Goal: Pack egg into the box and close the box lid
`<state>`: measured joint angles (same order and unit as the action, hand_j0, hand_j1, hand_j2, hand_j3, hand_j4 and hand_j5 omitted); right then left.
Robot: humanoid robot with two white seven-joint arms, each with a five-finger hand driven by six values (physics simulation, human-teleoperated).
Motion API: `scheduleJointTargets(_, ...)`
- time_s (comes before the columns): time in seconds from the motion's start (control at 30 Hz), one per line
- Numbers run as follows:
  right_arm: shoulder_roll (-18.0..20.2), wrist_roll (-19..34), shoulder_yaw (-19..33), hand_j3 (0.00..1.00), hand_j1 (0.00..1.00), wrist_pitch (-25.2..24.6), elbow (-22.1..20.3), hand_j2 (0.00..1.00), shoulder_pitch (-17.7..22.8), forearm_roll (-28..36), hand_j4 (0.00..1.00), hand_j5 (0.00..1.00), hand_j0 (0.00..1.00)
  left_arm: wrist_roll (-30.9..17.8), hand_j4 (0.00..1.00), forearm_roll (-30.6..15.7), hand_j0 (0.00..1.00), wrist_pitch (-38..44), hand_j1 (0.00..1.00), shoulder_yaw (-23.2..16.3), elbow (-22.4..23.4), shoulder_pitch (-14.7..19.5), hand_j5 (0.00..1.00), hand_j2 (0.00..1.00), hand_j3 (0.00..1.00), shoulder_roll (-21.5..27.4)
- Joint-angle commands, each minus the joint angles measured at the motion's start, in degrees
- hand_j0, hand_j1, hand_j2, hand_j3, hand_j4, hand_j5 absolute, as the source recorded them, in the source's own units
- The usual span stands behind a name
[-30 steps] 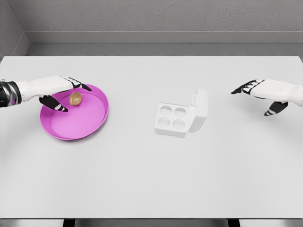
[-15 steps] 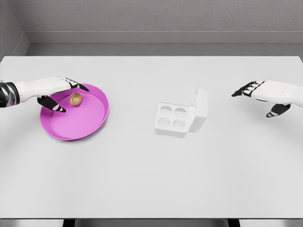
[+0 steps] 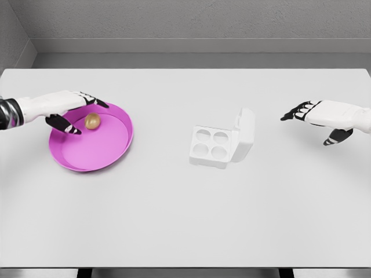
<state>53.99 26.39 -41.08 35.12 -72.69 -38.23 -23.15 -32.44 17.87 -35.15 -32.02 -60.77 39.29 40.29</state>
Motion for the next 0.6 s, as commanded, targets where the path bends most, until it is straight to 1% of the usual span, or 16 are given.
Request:
scheduleJointTargets(0.0, 0.1, 0.0, 0.0, 1.00, 1.00, -0.1, 0.0, 1.00, 0.0, 0.3, 1.00, 1.00, 1.00, 1.3, 0.88, -0.4, 0.88, 0.1, 0.88, 0.4, -0.1, 0.0, 0.88, 0.88, 0.88, 0.0)
scheduleJointTargets(0.1, -0.2, 0.2, 0.0, 1.00, 1.00, -0.1, -0.4, 1.00, 0.0, 0.3, 1.00, 1.00, 1.00, 1.6, 0.88, -0.3, 0.88, 0.1, 0.88, 0.2, -0.1, -0.1, 0.88, 0.88, 0.88, -0.4)
scheduleJointTargets(0.27, -0.1, 0.2, -0.1, 1.00, 1.00, -0.1, -0.3, 1.00, 0.0, 0.3, 1.00, 1.00, 1.00, 1.6, 0.88, -0.4, 0.88, 0.1, 0.88, 0.1, -0.1, -1.2, 0.88, 0.88, 0.88, -0.4)
scheduleJointTargets(0.57, 0.1, -0.2, -0.1, 1.00, 1.00, -0.1, -0.2, 1.00, 0.5, 0.3, 1.00, 1.00, 1.00, 1.5, 0.88, -0.2, 0.88, 0.1, 0.88, 0.3, 0.7, -1.2, 0.88, 0.88, 0.88, -0.3)
